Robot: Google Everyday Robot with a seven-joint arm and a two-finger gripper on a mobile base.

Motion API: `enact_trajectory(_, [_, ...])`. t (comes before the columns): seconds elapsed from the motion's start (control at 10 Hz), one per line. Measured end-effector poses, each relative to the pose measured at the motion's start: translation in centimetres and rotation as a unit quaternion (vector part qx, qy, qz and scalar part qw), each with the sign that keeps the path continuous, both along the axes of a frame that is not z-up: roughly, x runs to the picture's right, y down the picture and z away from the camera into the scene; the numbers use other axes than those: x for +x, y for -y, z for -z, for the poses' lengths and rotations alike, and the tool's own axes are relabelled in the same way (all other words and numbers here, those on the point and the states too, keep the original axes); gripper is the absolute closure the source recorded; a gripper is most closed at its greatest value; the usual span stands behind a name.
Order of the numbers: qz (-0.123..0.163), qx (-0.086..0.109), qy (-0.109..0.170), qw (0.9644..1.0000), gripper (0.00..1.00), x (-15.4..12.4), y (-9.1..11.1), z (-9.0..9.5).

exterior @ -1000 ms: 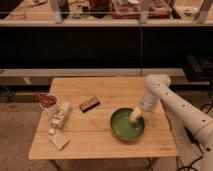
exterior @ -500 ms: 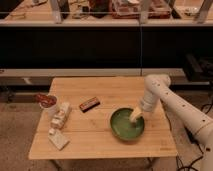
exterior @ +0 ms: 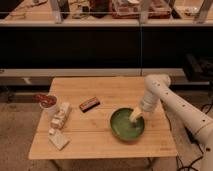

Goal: Place the eraser on the white sponge

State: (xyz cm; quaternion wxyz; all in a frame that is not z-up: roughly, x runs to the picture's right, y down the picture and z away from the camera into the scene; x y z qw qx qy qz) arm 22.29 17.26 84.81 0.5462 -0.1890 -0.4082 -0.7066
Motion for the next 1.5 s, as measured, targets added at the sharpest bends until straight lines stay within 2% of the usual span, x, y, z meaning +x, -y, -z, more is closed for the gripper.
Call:
enact_trajectory(0.9, [0.000, 0.000, 0.001, 1.0000, 0.20, 0.0, 0.0, 0.0])
enact_trajectory(1.0, [0.002, 0.003, 0.002, 1.0000, 0.20, 0.0, 0.1, 0.0])
enact_trajectory(1.1, [0.013, 0.023, 0.009, 0.9996, 0.20, -0.2, 1.4, 0.0])
enact_trajectory(1.2, [0.041, 0.070, 0.031, 0.9962, 0.20, -1.7, 4.6, 0.0])
enact_trajectory(1.3, [0.073, 0.114, 0.061, 0.9889, 0.20, -3.9, 8.0, 0.4])
enact_trajectory(1.4, [0.097, 0.145, 0.088, 0.9807, 0.20, -6.1, 10.2, 0.8])
enact_trajectory(1.5, [0.128, 0.184, 0.132, 0.9655, 0.20, -9.5, 12.9, 1.7])
